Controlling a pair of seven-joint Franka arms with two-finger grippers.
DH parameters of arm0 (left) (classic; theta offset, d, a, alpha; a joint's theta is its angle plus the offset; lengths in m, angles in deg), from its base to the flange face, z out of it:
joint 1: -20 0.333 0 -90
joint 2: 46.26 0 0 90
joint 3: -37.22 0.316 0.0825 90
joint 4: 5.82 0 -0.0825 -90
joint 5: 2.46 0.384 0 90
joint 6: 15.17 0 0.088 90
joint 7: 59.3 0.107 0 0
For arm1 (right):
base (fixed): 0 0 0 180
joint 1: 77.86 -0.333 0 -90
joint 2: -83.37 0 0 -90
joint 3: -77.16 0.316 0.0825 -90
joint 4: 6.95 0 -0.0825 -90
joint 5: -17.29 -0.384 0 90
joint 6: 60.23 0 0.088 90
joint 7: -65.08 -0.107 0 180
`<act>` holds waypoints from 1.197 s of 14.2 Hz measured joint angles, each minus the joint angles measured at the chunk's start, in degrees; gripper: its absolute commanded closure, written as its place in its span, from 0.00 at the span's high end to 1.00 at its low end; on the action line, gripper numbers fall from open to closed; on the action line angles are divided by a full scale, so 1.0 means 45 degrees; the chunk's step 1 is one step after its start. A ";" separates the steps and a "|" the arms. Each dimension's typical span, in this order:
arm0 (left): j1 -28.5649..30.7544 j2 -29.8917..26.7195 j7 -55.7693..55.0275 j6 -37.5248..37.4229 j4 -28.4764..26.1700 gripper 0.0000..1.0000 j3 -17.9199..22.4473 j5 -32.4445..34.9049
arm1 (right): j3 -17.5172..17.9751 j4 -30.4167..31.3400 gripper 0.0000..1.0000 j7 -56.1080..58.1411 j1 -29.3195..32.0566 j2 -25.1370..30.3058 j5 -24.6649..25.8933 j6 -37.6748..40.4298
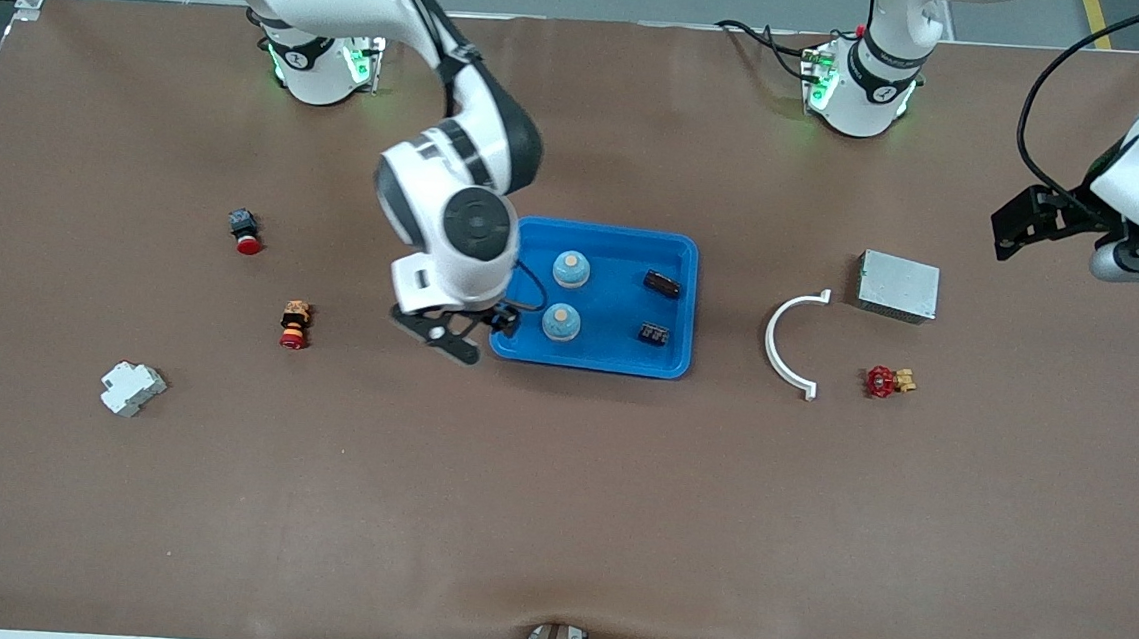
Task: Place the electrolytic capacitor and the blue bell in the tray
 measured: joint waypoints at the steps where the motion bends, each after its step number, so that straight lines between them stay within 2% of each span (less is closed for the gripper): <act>1: 0.0023 -0.0151 0.0027 0.0000 -0.0173 1.00 0.0033 0.0000 | -0.0011 0.0256 1.00 0.0747 0.0471 0.0397 0.0002 0.0010; 8: 0.0120 -0.0476 0.0040 -0.0194 -0.0270 1.00 0.0165 -0.0314 | -0.0041 0.2034 1.00 0.5401 0.3316 0.2649 0.0012 0.0040; 11: 0.0502 -0.0505 0.0066 -0.0227 -0.0282 1.00 0.0204 -0.0981 | -0.0046 0.2318 1.00 0.6879 0.4258 0.3160 0.0117 0.0021; 17: 0.0564 -0.0542 0.0240 -0.0235 -0.0360 1.00 0.0113 -0.1112 | -0.0040 0.2362 1.00 0.9838 0.5927 0.3665 0.0147 0.0033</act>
